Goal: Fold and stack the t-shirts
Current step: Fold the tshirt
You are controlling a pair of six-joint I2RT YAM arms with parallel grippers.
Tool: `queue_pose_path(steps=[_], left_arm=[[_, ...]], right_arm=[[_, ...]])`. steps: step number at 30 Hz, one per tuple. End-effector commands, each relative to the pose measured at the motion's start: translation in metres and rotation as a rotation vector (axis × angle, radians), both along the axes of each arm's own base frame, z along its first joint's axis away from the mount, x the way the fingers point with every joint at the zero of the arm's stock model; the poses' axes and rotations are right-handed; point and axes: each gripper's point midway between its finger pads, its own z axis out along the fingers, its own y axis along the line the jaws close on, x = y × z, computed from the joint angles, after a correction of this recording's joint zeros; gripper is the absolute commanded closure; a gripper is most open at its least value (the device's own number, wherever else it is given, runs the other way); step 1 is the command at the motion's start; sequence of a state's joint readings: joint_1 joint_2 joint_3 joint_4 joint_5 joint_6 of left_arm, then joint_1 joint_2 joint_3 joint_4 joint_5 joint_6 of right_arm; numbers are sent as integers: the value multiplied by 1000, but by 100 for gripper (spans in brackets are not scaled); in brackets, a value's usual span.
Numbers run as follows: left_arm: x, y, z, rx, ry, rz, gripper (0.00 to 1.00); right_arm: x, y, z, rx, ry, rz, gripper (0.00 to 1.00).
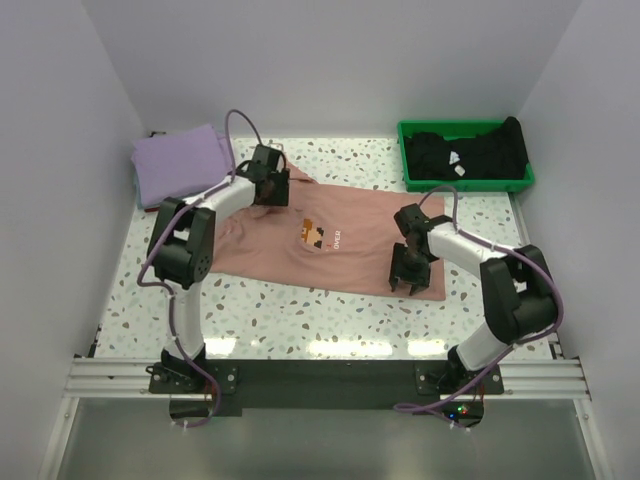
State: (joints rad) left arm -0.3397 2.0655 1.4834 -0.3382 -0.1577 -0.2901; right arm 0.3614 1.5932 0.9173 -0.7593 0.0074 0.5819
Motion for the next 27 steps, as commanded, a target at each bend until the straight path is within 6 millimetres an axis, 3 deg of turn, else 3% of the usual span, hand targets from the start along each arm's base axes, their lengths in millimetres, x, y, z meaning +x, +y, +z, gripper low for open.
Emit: queue_pose_path(steps=[1, 7, 9, 11, 12, 13, 14, 18, 22, 27], left_arm=[[35, 12, 42, 8, -128, 21, 33], [43, 22, 72, 27, -184, 40, 33], [37, 21, 86, 13, -202, 37, 33], [21, 19, 88, -14, -185, 25, 33], [13, 17, 86, -37, -166, 29, 33], [-1, 19, 70, -38, -120, 30, 33], [-10, 18, 73, -60, -114, 43, 33], [-51, 23, 52, -93, -48, 60, 33], [-68, 23, 41, -126, -31, 63, 33], [-69, 15, 25, -156, 1, 29, 33]], right_arm=[[15, 7, 6, 19, -40, 17, 49], [14, 6, 5, 17, -35, 19, 49], [14, 6, 5, 18, -38, 19, 49], [13, 6, 4, 19, -38, 17, 49], [14, 6, 4, 20, -41, 14, 49], [12, 5, 3, 19, -38, 14, 49], [13, 6, 3, 21, -44, 13, 49], [11, 9, 4, 41, -41, 12, 49], [8, 8, 4, 40, -42, 14, 49], [5, 7, 7, 43, -50, 8, 49]])
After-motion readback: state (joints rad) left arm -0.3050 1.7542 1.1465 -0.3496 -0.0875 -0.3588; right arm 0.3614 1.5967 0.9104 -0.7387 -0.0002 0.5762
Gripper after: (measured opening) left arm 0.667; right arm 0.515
